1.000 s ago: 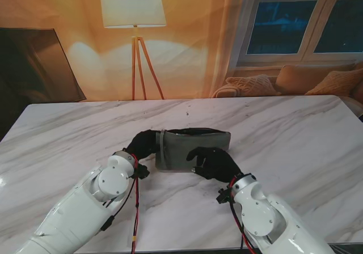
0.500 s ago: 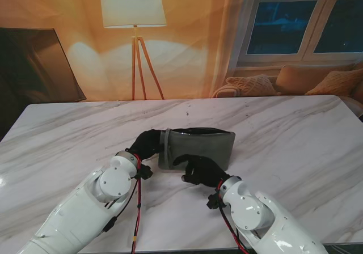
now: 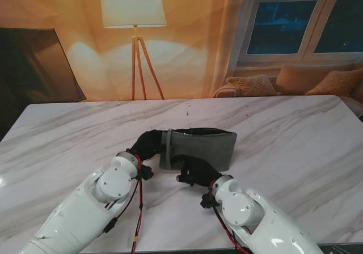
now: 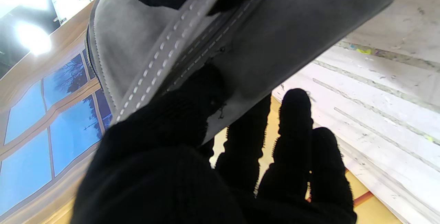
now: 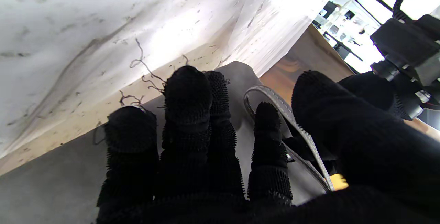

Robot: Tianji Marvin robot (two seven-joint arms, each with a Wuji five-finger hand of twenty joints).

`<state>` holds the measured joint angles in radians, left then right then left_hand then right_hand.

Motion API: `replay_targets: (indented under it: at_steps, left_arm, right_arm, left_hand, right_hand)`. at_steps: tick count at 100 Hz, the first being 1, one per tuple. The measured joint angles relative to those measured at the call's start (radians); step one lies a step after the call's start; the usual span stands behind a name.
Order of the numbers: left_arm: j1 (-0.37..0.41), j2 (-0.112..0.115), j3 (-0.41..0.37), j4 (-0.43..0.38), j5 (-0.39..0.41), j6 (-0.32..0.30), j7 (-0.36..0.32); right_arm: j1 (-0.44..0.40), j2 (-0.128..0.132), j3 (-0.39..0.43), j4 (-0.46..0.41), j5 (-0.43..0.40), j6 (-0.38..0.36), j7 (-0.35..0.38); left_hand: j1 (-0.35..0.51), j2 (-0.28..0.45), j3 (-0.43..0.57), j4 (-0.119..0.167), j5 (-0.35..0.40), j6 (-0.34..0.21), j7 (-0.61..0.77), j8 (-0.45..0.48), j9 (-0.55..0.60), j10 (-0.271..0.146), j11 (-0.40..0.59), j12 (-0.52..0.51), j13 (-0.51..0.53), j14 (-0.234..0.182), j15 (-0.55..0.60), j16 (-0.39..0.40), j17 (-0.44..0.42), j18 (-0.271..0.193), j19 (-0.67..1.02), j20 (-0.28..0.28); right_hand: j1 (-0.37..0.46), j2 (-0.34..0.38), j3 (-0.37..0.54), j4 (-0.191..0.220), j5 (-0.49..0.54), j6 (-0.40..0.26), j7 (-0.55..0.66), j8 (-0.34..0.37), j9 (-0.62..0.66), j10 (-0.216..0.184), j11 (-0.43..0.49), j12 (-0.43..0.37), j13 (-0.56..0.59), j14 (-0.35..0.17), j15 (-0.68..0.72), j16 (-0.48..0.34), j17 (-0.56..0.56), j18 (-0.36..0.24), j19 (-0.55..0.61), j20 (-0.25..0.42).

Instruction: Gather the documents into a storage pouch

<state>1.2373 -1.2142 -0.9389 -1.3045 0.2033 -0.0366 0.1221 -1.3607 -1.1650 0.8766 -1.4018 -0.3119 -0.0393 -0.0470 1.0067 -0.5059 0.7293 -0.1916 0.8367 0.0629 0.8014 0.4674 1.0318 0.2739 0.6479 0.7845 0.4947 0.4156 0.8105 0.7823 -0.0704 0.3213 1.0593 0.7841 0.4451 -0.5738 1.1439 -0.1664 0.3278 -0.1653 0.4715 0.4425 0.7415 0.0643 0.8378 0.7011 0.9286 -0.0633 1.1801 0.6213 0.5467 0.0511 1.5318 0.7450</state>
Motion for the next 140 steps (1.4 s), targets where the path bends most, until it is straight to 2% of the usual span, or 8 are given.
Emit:
replay_targets:
  at_steps: [21,37,67,78,93,115,122,140]
  left_arm:
    - [0.001,0.0,0.003,-0.001,-0.001,0.0,-0.005]
    - [-0.001,0.0,0.007,-0.001,-0.005,0.002,-0.007]
    - [0.014,0.001,-0.007,-0.015,0.026,0.006,-0.007]
    - [0.023,0.003,-0.016,-0.021,0.035,0.011,-0.006]
    - [0.026,0.008,-0.02,-0.023,0.039,0.012,-0.014]
    - [0.029,0.018,-0.025,-0.026,0.036,0.008,-0.049]
    - [0.034,0.021,-0.029,-0.031,0.032,0.007,-0.055]
    - [0.054,0.026,-0.043,-0.047,0.014,0.007,-0.079]
  right_arm:
    - [0.019,-0.008,-0.014,0.018,0.018,0.01,0.005]
    - [0.026,-0.011,-0.02,0.027,0.046,0.007,0.012]
    - [-0.01,-0.022,0.006,0.012,0.053,0.01,-0.029]
    - [-0.027,-0.021,0.015,0.0,0.05,-0.002,-0.032]
    - [-0.045,-0.019,0.029,-0.018,0.041,-0.009,-0.032]
    - [-0.084,-0.021,0.069,-0.065,0.015,0.003,-0.092]
    - [-0.093,-0.023,0.082,-0.077,-0.009,0.003,-0.122]
    - [-0.106,-0.031,0.122,-0.096,-0.081,-0.005,-0.196]
  left_hand:
    - [0.0,0.0,0.001,0.0,-0.002,0.0,0.0,0.006,0.0,0.0,0.0,0.0,0.0,0.0,0.0,0.0,0.0,0.0,0.0,-0.001]
    - [0.0,0.0,0.001,0.0,-0.002,0.0,0.0,0.012,0.0,0.0,0.0,0.004,0.0,0.0,0.0,0.0,0.0,0.0,0.0,-0.001]
    - [0.0,0.0,0.001,0.0,-0.003,0.0,-0.002,0.015,0.0,0.0,-0.001,0.004,-0.001,0.0,-0.001,0.0,-0.001,0.0,0.0,-0.002]
    - [0.0,0.0,0.001,0.0,-0.003,0.0,-0.002,0.015,0.0,0.0,-0.002,0.004,-0.001,0.0,-0.001,0.0,-0.001,0.0,0.0,-0.002]
    - [0.0,0.002,-0.005,0.0,-0.005,0.0,-0.002,0.032,0.0,0.0,-0.002,0.004,-0.001,0.0,-0.001,0.0,-0.001,0.0,0.0,-0.002]
    - [0.029,0.042,-0.072,0.0,-0.035,0.0,-0.013,0.125,-0.017,-0.004,-0.003,0.021,0.002,0.0,-0.017,-0.003,-0.001,0.0,0.0,-0.002]
    - [0.042,0.068,-0.108,0.0,-0.06,0.0,-0.023,0.176,-0.033,-0.008,-0.004,0.042,0.002,0.0,-0.024,-0.005,-0.003,0.0,0.0,-0.002]
    - [0.079,0.105,-0.178,0.0,-0.091,0.0,-0.023,0.247,-0.059,-0.015,-0.002,0.092,-0.007,0.0,-0.026,0.009,-0.012,-0.002,-0.006,-0.002]
  right_hand:
    - [0.0,0.0,0.0,0.0,0.005,-0.058,0.004,0.0,0.0,0.0,-0.007,0.0,-0.002,0.0,0.0,0.0,-0.008,0.001,0.0,0.006]
    - [0.0,0.0,0.0,0.0,0.104,-0.071,0.04,0.007,-0.016,0.005,-0.044,-0.005,-0.02,0.01,-0.003,0.0,-0.03,0.004,-0.004,0.008]
    - [0.031,-0.003,0.001,0.0,0.217,0.083,0.235,0.139,-0.05,0.005,-0.051,-0.024,-0.021,0.01,-0.037,-0.001,-0.043,0.009,-0.021,0.008]
    - [0.036,-0.042,0.0,-0.074,0.22,0.086,0.384,0.192,-0.059,0.011,-0.048,-0.035,-0.032,0.01,-0.038,-0.002,-0.043,0.009,-0.029,0.008]
    - [0.02,-0.065,-0.021,-0.097,0.275,0.084,0.531,0.254,-0.06,0.027,-0.044,-0.035,-0.032,0.01,-0.038,-0.002,-0.05,0.01,-0.031,0.008]
    - [-0.056,-0.011,-0.066,-0.092,0.586,0.134,0.71,0.415,0.123,0.051,0.037,-0.023,0.068,0.046,0.016,-0.025,0.046,0.027,0.039,0.008]
    - [-0.101,0.035,-0.073,-0.021,0.707,0.16,0.729,0.504,0.218,0.052,0.067,-0.012,0.164,0.061,0.076,-0.047,0.141,0.037,0.105,-0.01]
    - [-0.112,0.057,-0.141,0.0,0.834,0.176,0.792,0.553,0.344,0.045,0.114,0.012,0.304,0.074,0.178,-0.09,0.304,0.062,0.209,-0.083]
